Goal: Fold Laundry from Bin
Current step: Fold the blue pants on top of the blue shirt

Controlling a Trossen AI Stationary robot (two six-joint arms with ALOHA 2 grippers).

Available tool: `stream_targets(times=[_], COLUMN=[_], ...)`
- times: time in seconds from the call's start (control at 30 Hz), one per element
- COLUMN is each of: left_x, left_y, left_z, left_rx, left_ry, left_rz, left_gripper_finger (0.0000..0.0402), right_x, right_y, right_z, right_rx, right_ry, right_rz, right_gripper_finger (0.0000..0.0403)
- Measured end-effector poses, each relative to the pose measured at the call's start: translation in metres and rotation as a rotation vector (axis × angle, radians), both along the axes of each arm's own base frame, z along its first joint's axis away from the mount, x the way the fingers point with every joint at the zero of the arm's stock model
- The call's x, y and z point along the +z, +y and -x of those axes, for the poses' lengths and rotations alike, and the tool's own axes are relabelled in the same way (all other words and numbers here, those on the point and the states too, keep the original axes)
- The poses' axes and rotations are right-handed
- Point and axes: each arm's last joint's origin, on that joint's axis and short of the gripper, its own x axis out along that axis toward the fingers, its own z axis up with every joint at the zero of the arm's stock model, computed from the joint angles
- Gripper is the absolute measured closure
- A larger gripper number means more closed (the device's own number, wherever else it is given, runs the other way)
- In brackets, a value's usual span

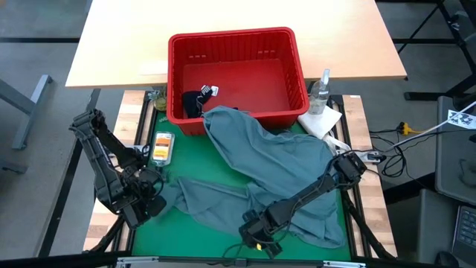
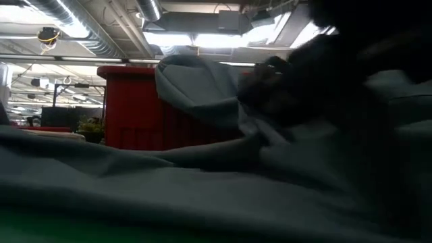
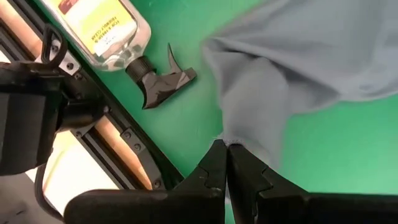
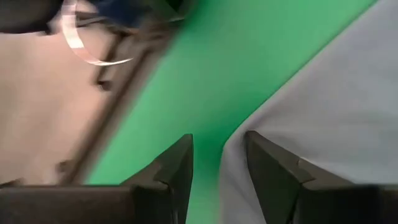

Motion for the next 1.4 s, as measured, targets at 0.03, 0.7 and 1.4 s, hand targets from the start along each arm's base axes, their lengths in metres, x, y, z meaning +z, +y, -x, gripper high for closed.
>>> stream_targets(times=[0.03,0.7,1.4], left_x=[0.0,0.001,0.0], left_y=[0.0,-0.009,-0.014], left_z=[0.0,0.012,0.017], left_rx=[0.0,0.07,0.073], left_ry=[0.005,0.418,0.384], left_rz=[0.004,0.297,0.278], left_gripper_finger=[0.0402,0.0402,0.0402], right_x=[0.0,0.009,0.091], right_y=[0.001,0.019,-0.02], right_z=[0.001,0.028,0.008], right_rx=[0.015,0.107,0.081], right_ry=[0.021,0.279,0.063], right_rz=[-0.032,-0.191,0.449], right_gripper_finger=[0.0253,0.0253,0.0253])
